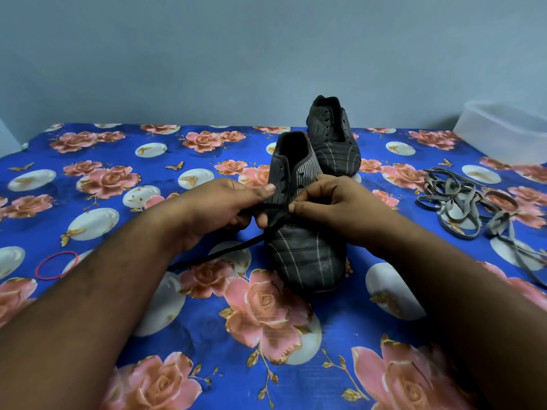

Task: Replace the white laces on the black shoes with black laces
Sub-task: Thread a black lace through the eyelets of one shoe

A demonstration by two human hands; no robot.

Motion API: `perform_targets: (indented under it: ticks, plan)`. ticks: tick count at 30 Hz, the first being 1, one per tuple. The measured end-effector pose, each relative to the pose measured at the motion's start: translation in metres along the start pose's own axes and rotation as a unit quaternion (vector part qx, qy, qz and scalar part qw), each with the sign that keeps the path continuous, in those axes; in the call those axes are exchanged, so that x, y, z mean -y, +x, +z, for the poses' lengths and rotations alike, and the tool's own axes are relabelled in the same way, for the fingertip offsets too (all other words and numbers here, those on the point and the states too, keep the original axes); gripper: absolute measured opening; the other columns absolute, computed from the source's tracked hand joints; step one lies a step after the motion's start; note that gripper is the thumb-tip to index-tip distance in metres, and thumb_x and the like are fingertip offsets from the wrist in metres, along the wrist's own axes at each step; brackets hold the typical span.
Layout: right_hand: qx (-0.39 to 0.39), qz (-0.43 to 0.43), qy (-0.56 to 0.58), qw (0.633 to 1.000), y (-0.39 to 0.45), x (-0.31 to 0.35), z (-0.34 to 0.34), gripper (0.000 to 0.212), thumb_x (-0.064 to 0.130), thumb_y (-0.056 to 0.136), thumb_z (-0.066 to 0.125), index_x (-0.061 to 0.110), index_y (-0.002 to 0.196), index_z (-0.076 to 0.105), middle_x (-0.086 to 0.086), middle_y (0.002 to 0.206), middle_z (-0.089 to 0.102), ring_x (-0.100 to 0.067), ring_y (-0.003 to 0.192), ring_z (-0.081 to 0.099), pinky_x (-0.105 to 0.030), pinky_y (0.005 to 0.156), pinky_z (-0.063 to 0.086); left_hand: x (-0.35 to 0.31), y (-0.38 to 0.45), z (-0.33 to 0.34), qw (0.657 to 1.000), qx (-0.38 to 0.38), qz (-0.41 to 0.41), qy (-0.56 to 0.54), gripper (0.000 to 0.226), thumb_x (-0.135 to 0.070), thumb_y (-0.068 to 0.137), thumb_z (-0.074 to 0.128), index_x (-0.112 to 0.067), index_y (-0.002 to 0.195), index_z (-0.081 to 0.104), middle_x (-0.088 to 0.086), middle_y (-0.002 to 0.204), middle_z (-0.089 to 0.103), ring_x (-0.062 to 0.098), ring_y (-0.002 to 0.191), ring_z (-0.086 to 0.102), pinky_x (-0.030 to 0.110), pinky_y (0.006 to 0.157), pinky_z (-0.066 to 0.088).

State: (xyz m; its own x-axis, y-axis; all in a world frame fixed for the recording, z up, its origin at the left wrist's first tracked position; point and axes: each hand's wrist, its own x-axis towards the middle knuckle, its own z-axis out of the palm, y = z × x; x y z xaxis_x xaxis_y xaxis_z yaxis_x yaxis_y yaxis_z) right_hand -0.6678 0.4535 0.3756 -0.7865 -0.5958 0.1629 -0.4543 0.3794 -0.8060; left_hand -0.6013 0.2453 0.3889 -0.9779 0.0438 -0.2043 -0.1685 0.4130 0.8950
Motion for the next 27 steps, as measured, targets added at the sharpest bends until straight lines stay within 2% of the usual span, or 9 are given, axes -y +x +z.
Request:
perform_targets:
  ticks: [2,6,10,12,14,16,21,25,27]
  plan:
    - [0.001,-0.001,0.003,1.000,0.000,-0.001,-0.001,0.013,0.025,0.089,0.076,0.016,0.080,0.078,0.010,0.086,0.058,-0.001,0.079,0.060,-0.022,0.077,0.051,0.000,-0.002,0.000,1.000,-0.003,-0.003,-0.018,0.045,-0.045,0.093,0.065,-0.011,0.065,0.074,0.010,0.060,0.031,0.026,0.062,0.019,0.029,0.053,0.022]
    - [-0.008,-0.007,0.003,1.000,0.000,-0.003,-0.001,0.010,0.022,0.087,0.078,0.016,0.078,0.078,0.011,0.083,0.059,-0.001,0.075,0.061,-0.020,0.074,0.050,0.002,-0.003,-0.005,0.999,-0.037,-0.006,-0.005,0.029,-0.041,0.082,0.076,-0.013,0.073,0.077,-0.006,0.048,0.044,0.007,0.046,0.035,0.015,0.046,0.030]
    - [-0.010,-0.009,-0.011,1.000,0.000,-0.003,-0.002,0.011,0.020,0.086,0.079,0.021,0.076,0.077,0.011,0.082,0.058,0.002,0.071,0.058,-0.019,0.072,0.048,0.007,-0.004,-0.011,0.997,-0.041,0.057,0.026,0.043,-0.048,0.067,0.081,-0.008,0.082,0.077,0.018,0.074,0.064,0.018,0.073,0.045,0.031,0.073,0.035]
    - [-0.014,-0.015,-0.023,1.000,-0.001,-0.002,-0.002,0.012,0.020,0.086,0.079,0.024,0.075,0.077,0.009,0.083,0.058,0.000,0.072,0.058,-0.020,0.072,0.048,0.008,-0.002,-0.013,0.989,-0.063,0.110,0.074,0.030,-0.042,0.073,0.082,-0.014,0.081,0.079,0.007,0.073,0.069,0.011,0.071,0.051,0.028,0.072,0.039]
    - [-0.021,-0.023,-0.034,0.999,-0.001,-0.001,-0.002,0.008,0.020,0.084,0.080,0.022,0.077,0.077,0.007,0.083,0.059,-0.004,0.074,0.058,-0.026,0.074,0.049,0.007,0.000,-0.017,0.964,-0.100,0.182,0.165,0.011,-0.034,0.080,0.082,-0.024,0.080,0.079,-0.019,0.065,0.068,-0.005,0.060,0.053,0.015,0.065,0.041]
    - [-0.030,-0.033,-0.053,0.998,-0.001,0.000,-0.002,0.008,0.021,0.084,0.080,0.023,0.077,0.077,0.006,0.083,0.058,-0.006,0.075,0.058,-0.029,0.075,0.049,0.006,0.000,-0.019,0.941,-0.117,0.229,0.220,0.005,-0.032,0.083,0.082,-0.029,0.081,0.077,-0.028,0.064,0.064,-0.007,0.059,0.055,0.010,0.061,0.039]
    - [-0.040,-0.054,-0.088,0.994,-0.002,-0.002,-0.002,0.015,0.027,0.085,0.079,0.032,0.073,0.072,0.003,0.082,0.058,-0.015,0.076,0.058,-0.038,0.075,0.048,0.016,0.005,-0.023,0.959,-0.057,0.159,0.229,0.010,-0.030,0.092,0.073,-0.025,0.084,0.074,-0.004,0.069,0.071,0.011,0.062,0.059,0.032,0.064,0.048]
    - [-0.039,-0.074,-0.084,0.993,-0.004,-0.001,-0.005,0.015,0.026,0.088,0.077,0.034,0.077,0.071,0.006,0.078,0.054,-0.004,0.069,0.050,-0.025,0.067,0.043,0.019,0.004,-0.030,0.987,-0.059,0.101,0.112,0.010,-0.019,0.098,0.066,-0.015,0.093,0.074,-0.013,0.071,0.069,-0.001,0.064,0.061,0.011,0.061,0.045]
    - [-0.036,-0.074,-0.073,0.994,-0.006,-0.001,-0.007,0.011,0.024,0.090,0.075,0.031,0.082,0.072,0.004,0.079,0.054,-0.001,0.069,0.051,-0.014,0.066,0.040,0.019,0.004,-0.032,0.991,-0.074,0.072,0.086,0.010,-0.012,0.098,0.063,-0.013,0.095,0.072,-0.018,0.064,0.066,-0.007,0.055,0.055,0.006,0.053,0.039]
